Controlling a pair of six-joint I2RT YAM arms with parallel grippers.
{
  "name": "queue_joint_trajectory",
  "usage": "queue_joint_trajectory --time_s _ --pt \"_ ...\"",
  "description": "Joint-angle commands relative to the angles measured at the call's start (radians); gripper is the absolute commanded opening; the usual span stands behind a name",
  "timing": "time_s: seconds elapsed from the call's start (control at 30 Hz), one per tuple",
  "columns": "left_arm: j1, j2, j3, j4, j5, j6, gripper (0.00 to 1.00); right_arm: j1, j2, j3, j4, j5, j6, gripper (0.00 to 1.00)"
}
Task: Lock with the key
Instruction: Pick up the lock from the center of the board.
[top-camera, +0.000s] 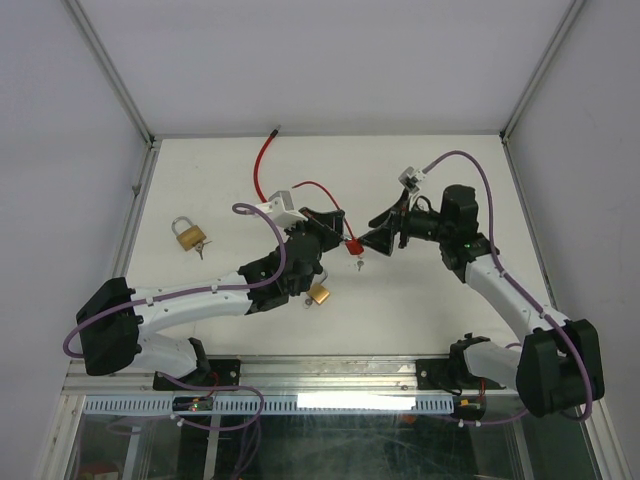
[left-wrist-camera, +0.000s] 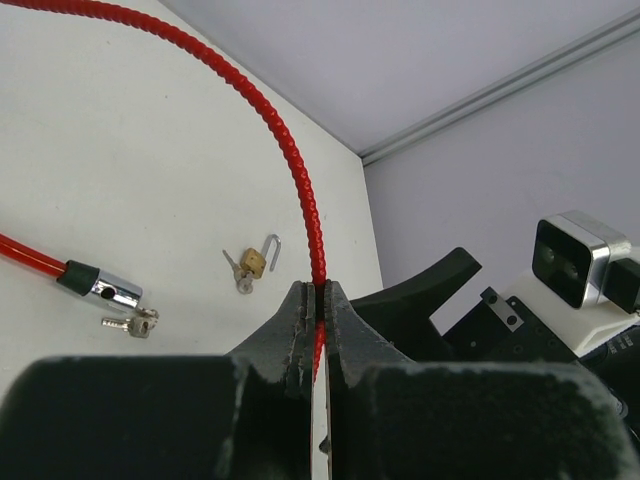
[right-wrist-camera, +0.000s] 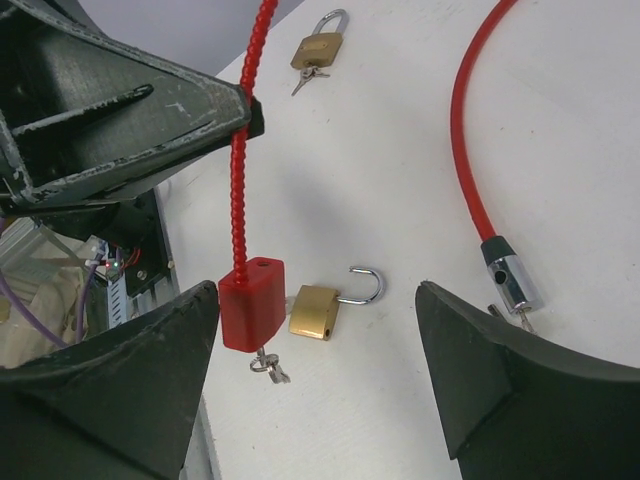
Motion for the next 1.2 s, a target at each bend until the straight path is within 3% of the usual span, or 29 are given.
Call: queue_joint_trajectory --time_s 0.0,0.1,0.33,0.7,1.03,1.1,1.17 --pt "-0.01 -0.008 0.02 0.08 -0.027 0.005 0.0 0.046 -0.018 0.019 0.021 -0.008 -0.034 0.82" --pt "-0.009 -0.004 0.024 0.082 -0.026 0.002 0.0 0.073 -0.011 0.025 -0.014 0.045 -0.077 0.79" --pt "-0.01 0.006 0.032 0.083 -0.025 0.0 0.0 0.119 -0.001 0.028 -0.048 0.112 -0.14 0.6" --pt "-0.009 0.026 0.049 0.083 -0.031 0.008 0.0 0.149 -0.012 0.034 -0.067 0.109 -0.178 0.38" --pt "-0.009 0.022 0.047 0.083 -0.039 0.008 0.0 0.163 0.002 0.045 -0.097 0.11 -0.209 0.4" --pt "-0.01 0.021 0.046 0.085 -0.038 0.008 0.0 0.166 0.003 0.047 -0.101 0.111 -0.214 0.38" --pt "-0.01 0.019 0.044 0.088 -0.04 0.006 0.0 0.17 0.005 0.048 -0.101 0.112 -0.218 0.28"
